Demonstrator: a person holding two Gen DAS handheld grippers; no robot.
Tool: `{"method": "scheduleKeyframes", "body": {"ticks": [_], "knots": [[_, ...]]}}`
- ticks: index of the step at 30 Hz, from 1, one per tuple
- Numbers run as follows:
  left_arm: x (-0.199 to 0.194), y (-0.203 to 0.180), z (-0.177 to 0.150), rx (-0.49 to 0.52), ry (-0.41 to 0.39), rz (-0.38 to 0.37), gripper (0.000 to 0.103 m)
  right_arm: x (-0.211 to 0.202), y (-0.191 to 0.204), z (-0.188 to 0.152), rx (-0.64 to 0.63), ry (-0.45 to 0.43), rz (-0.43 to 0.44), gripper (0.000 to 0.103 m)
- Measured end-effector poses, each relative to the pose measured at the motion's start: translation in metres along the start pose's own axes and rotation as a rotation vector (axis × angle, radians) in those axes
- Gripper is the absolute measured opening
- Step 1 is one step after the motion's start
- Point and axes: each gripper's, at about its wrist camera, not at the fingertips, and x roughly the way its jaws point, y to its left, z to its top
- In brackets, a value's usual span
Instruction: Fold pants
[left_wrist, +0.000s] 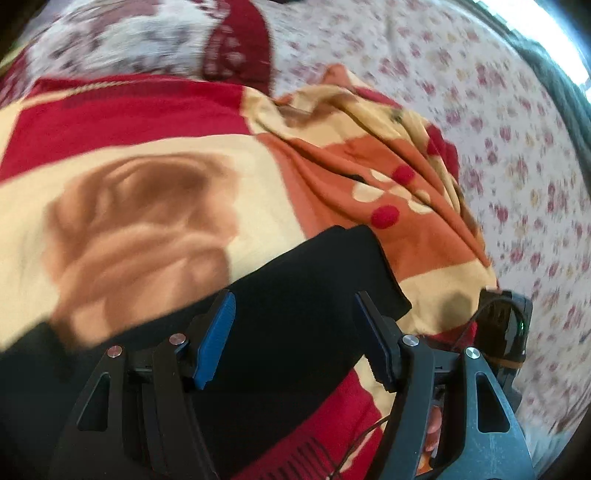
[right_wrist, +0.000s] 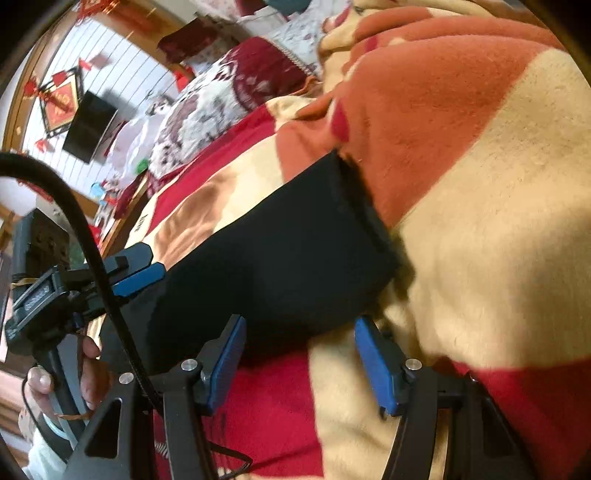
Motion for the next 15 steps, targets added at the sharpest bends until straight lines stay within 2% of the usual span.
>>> {"method": "scheduleKeyframes", "body": {"ticks": [7, 15], "knots": [[0.042, -0.028, 0.032, 0.157, 0.104, -0.045, 0.069, 0.001, -0.001, -0.001, -0.002, -0.059, 0.030, 0.059], [0.087, -0.031, 0.061, 0.175, 0.229, -0.156, 0.069, 0.011, -0.010, -0.002, 0.037, -0.020, 0.071, 0.059]]}}
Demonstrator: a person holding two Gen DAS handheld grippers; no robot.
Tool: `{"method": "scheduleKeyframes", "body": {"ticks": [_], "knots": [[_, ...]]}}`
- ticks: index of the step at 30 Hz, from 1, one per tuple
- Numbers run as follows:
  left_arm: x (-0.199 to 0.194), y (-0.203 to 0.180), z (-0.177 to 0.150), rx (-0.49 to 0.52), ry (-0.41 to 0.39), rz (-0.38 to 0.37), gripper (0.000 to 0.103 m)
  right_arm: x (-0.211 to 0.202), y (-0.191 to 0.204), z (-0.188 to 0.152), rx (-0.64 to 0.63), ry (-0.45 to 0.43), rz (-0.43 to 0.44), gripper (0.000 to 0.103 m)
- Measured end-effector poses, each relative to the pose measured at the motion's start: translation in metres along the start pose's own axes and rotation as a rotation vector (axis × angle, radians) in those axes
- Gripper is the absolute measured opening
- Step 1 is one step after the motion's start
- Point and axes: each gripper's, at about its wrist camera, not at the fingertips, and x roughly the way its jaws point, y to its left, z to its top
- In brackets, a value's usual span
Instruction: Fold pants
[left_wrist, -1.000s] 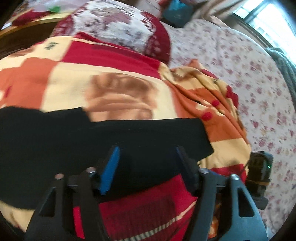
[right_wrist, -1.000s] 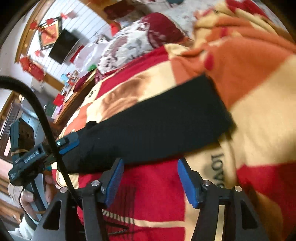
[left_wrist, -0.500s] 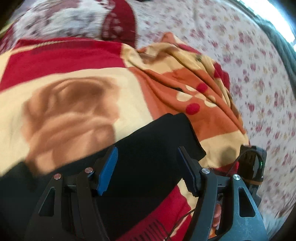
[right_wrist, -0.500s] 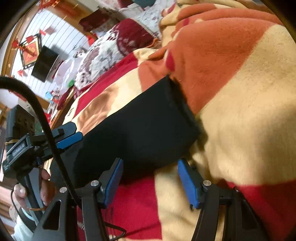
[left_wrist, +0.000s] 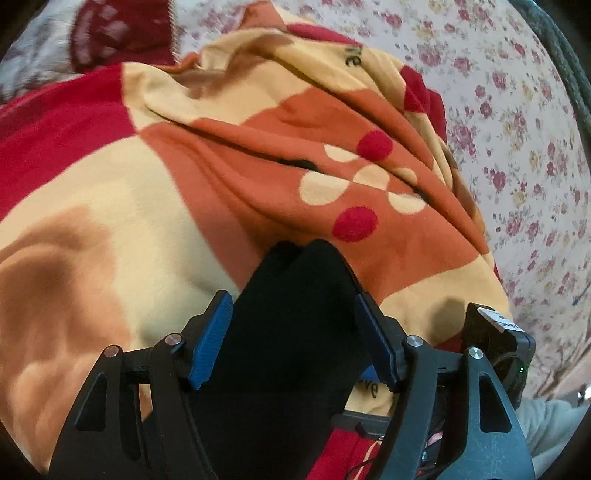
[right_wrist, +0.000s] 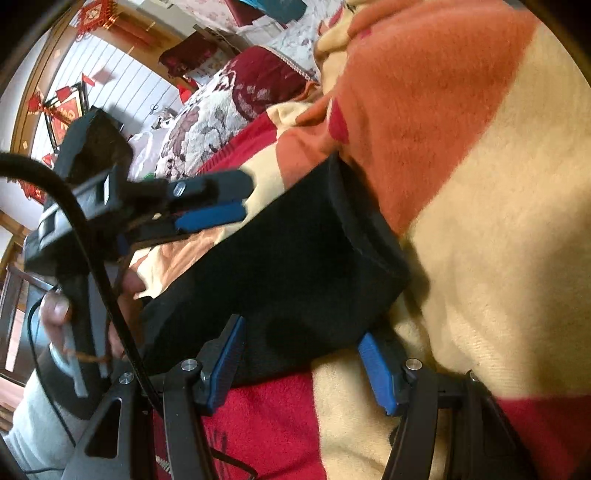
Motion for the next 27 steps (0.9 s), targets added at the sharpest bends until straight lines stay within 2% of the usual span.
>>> {"method": "scheduleKeyframes", "body": {"ticks": [7, 11, 14, 16, 18, 19, 20, 21, 23, 27], "knots": [[0.016, 0.006, 0.014, 0.004, 0.054, -0.078, 0.071, -0.003, -0.005, -0.001, 0.021, -0.025, 0.025, 0.059], [0.034, 0.006, 0.014, 0.033, 0.093, -0.046, 0.071, -0.005, -0.007, -0.001, 0.029, -0.037, 0.026, 0.059], [0.037, 0.006, 0.013, 0.044, 0.088, -0.041, 0.071, -0.002, -0.006, 0.001, 0.033, -0.036, 0.025, 0.059], [0.038, 0.006, 0.013, 0.047, 0.080, -0.042, 0.071, -0.001, -0.007, 0.002, 0.040, -0.043, 0.026, 0.056], [0.039, 0.003, 0.010, 0.081, 0.054, 0.001, 0.055, -0.002, -0.011, 0.002, 0.044, -0.050, 0.019, 0.032], [0.041, 0.000, 0.007, 0.107, 0.051, 0.035, 0.041, -0.003, -0.013, 0.002, 0.050, -0.054, 0.022, 0.027], [0.043, -0.002, 0.005, 0.117, 0.054, 0.041, 0.032, -0.005, -0.014, 0.003, 0.056, -0.060, 0.033, 0.020], [0.043, -0.002, 0.004, 0.109, 0.052, 0.034, 0.030, -0.006, -0.014, 0.004, 0.051, -0.067, 0.034, 0.013], [0.041, -0.003, 0.002, 0.101, 0.041, 0.026, 0.021, -0.007, -0.010, 0.003, 0.023, -0.072, 0.031, 0.010], [0.027, -0.005, -0.002, 0.111, 0.000, 0.021, 0.018, -0.014, -0.003, 0.004, -0.010, -0.090, 0.036, 0.009]]}}
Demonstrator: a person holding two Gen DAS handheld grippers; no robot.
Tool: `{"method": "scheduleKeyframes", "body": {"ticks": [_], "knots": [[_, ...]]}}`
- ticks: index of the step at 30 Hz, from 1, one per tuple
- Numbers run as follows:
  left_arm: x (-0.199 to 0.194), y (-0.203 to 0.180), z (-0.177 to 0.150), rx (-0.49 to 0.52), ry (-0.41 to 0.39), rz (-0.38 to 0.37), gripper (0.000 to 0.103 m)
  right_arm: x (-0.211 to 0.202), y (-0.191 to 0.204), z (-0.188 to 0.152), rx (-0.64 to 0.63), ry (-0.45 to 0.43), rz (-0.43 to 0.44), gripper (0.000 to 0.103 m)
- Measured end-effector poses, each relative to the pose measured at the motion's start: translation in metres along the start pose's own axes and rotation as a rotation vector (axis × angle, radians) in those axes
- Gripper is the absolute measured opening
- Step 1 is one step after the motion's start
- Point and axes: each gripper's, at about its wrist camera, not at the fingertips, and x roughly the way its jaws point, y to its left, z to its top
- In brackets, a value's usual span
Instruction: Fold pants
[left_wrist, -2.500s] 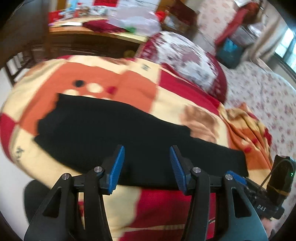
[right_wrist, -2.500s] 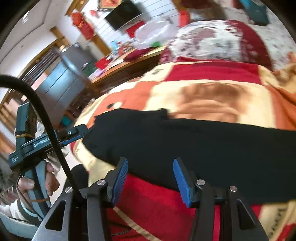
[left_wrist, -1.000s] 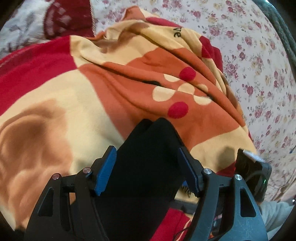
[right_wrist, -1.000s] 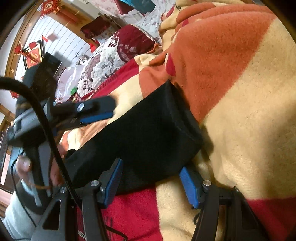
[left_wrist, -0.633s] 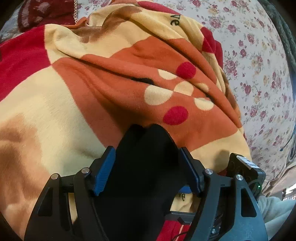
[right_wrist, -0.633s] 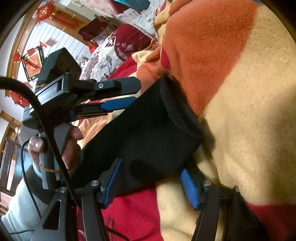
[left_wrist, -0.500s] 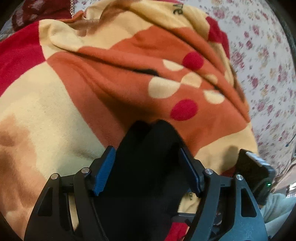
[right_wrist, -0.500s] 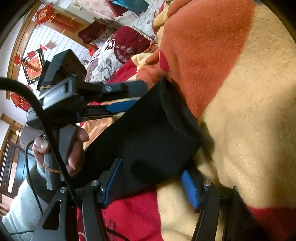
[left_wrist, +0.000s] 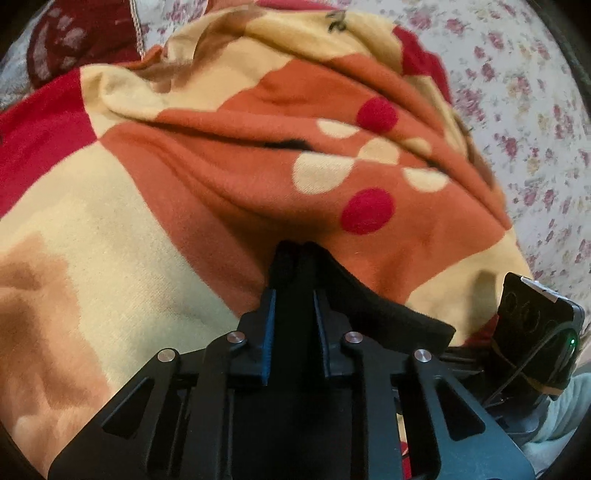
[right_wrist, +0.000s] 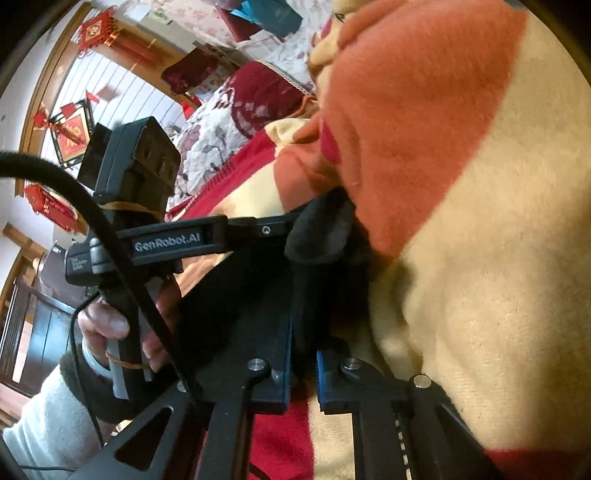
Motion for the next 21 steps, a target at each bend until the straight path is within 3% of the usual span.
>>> {"method": "scheduleKeyframes", "body": {"ticks": [6, 12, 16, 21], "knots": [[-0.034, -0.016, -0.002, 0.013, -0.085, -0.018, 0.018, -0.023, 0.030, 0.004, -0.133, -0.059, 0.020, 0.009], [-0.090, -0.035, -0.014, -0.003, -0.206, -0.039, 0.018, -0.042, 0.085, 0.005, -0.328, -0.099, 0.035, 0.009], [-0.137, -0.027, -0.045, -0.041, -0.293, -0.040, 0.018, -0.046, 0.132, -0.006, -0.487, -0.098, 0.060, 0.009], [-0.188, 0.009, -0.108, -0.151, -0.387, 0.006, 0.018, -0.031, 0.186, -0.038, -0.687, -0.046, 0.091, 0.009]]}}
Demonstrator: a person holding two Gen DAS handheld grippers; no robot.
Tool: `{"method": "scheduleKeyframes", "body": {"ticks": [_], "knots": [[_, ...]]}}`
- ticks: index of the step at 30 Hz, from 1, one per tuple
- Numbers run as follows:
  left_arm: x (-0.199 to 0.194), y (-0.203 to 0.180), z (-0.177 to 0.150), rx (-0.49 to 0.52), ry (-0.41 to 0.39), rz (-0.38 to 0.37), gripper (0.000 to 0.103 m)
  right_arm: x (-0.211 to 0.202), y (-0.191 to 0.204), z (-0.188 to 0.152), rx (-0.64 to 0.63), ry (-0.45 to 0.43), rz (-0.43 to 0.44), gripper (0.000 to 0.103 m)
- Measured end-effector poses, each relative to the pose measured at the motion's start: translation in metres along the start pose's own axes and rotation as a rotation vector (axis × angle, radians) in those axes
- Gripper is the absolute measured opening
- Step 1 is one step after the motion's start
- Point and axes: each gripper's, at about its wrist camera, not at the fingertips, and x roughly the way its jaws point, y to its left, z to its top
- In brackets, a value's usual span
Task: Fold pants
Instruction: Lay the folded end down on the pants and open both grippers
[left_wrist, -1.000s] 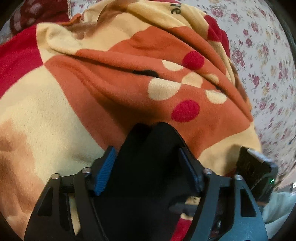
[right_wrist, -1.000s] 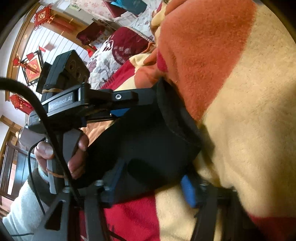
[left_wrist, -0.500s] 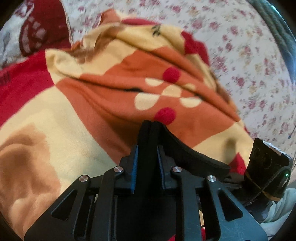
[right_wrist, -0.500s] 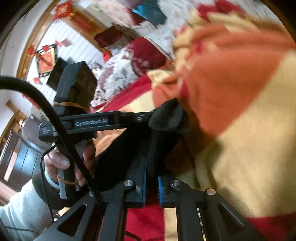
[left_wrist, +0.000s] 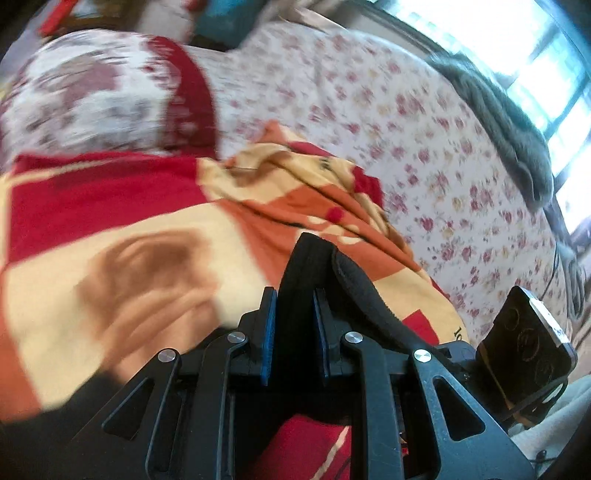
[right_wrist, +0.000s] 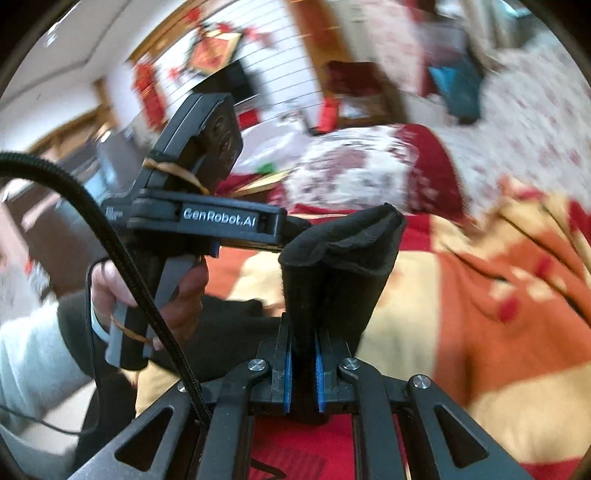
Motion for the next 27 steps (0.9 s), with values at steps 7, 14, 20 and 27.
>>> {"method": "scheduleKeyframes", "body": {"ticks": [7, 14, 20, 27], "knots": [[-0.060, 0.085, -0.066, -0.224, -0.057, 0.224, 0.018, 0.092, 0.066, -0.015, -0.154, 0.206, 0.122, 0.011], [-0.110, 0.101, -0.096, -0.313, -0.137, 0.299, 0.054, 0.106, 0.067, -0.031, -0.039, 0.273, 0.368, 0.054], [-0.123, 0.071, -0.104, -0.298, -0.161, 0.309, 0.057, 0.055, 0.022, -0.012, 0.061, 0.151, 0.300, 0.054], [-0.100, 0.038, -0.115, -0.288, -0.138, 0.345, 0.057, 0.052, -0.013, 0.003, 0.147, 0.127, 0.227, 0.055]]}}
